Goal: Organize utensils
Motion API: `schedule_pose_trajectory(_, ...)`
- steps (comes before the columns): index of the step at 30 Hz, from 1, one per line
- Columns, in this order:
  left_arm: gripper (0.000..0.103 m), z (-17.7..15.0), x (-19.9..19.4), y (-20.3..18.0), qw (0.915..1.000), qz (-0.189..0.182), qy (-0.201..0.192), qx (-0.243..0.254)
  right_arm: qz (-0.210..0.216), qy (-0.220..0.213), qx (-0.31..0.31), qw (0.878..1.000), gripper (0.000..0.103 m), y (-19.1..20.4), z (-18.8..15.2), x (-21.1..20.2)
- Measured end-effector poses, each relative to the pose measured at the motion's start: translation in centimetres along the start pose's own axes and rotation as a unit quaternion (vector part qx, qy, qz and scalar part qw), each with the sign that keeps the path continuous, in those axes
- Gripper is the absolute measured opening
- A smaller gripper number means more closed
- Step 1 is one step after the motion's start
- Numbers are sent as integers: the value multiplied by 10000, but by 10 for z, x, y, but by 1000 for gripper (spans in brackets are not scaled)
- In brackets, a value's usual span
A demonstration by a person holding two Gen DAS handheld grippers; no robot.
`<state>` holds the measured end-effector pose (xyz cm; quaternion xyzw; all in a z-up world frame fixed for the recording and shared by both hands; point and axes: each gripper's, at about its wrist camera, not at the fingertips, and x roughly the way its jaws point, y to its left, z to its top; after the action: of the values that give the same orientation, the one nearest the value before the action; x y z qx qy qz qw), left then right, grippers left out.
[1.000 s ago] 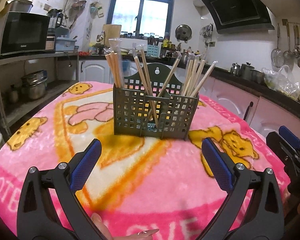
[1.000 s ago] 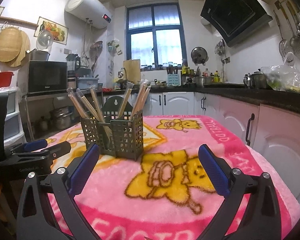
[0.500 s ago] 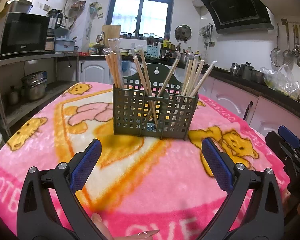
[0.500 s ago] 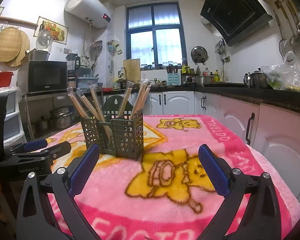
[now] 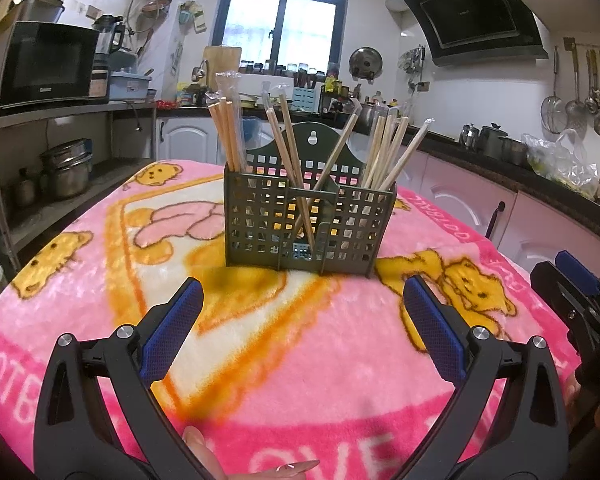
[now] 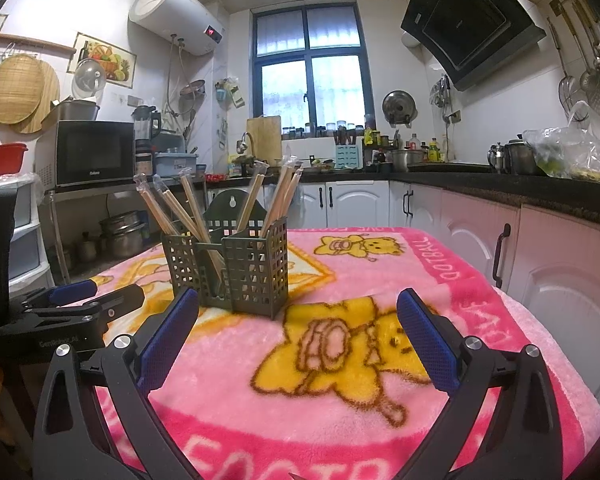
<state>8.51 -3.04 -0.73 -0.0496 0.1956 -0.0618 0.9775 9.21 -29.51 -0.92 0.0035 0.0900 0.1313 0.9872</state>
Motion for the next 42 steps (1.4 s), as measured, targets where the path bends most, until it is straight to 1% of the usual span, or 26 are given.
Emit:
schedule_pose_trajectory(17, 92, -1, 2, 2, 10000, -14, 45, -61, -4, 3, -6, 10000, 97, 1, 0, -1)
schedule_pose_trajectory(29, 92, -3, 7, 3, 9997, -82, 216, -101, 12, 60, 21, 10000, 97, 2, 0, 0)
schedule_pose_trajectory(32, 92, -3, 9, 2, 9996, -33, 263, -89, -10, 13, 49, 10000, 97, 5, 0, -1)
schedule_pose_trajectory(35, 92, -4, 12, 2, 9994, -70, 333, -97, -42, -39, 55, 10000, 97, 5, 0, -2)
schedule_pose_trajectory(39, 92, -4, 12, 2, 9993, -98, 358, -84, -76, -3, 112, 9999, 97, 0, 0, 0)
schedule_pose_trajectory(42, 92, -1, 11, 6, 9991, -131, 340, -202, -58, 121, 176, 9998, 96, -5, 0, 4)
